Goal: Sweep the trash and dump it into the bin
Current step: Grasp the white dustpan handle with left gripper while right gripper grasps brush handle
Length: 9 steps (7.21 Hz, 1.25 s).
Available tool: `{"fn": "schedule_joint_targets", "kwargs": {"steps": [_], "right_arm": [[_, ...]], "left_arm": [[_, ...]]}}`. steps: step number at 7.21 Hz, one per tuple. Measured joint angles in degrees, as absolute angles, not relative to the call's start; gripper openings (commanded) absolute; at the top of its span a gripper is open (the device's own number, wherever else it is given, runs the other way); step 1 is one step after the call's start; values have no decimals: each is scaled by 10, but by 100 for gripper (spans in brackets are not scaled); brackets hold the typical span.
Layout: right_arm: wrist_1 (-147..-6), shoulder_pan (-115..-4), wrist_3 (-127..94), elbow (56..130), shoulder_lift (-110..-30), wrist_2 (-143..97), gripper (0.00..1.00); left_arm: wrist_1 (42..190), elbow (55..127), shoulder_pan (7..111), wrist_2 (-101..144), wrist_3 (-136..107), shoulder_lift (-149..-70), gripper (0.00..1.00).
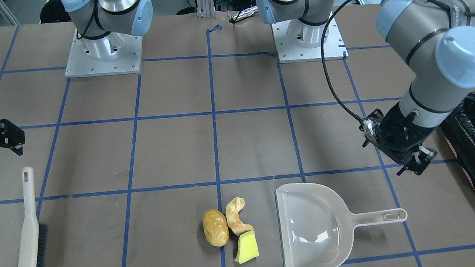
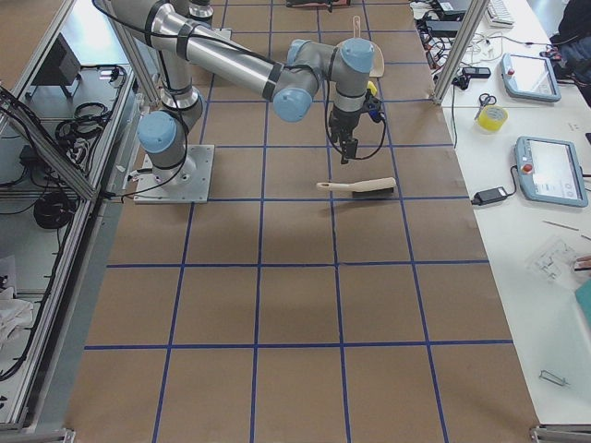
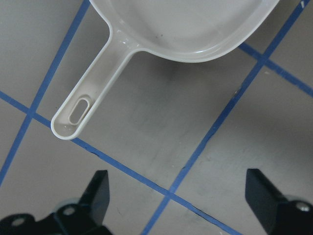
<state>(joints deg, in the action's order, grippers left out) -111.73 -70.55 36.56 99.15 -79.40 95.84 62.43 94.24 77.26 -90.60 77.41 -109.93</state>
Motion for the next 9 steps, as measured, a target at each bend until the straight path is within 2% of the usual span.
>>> {"fn": "schedule_joint_targets", "kwargs": {"steps": [2, 6, 7, 8, 9], "right_arm": [[-1166, -693, 382, 1020, -769, 949, 100], [-1188, -671, 376, 1026, -709, 942, 99], [-1185, -671, 367, 1028, -704, 943, 92], [-1183, -671, 358, 1029, -701, 943, 81], [-1182, -671, 355, 1030, -699, 944, 81]], "left_arm": [[590, 924, 774, -906, 826, -1129, 95], [602, 827, 777, -901, 985, -1209, 94], [604, 823, 778, -900, 1006, -1223, 94], [609, 821, 779, -901, 1015, -1232, 94], [618, 821, 780, -901, 1017, -1236, 94]]}}
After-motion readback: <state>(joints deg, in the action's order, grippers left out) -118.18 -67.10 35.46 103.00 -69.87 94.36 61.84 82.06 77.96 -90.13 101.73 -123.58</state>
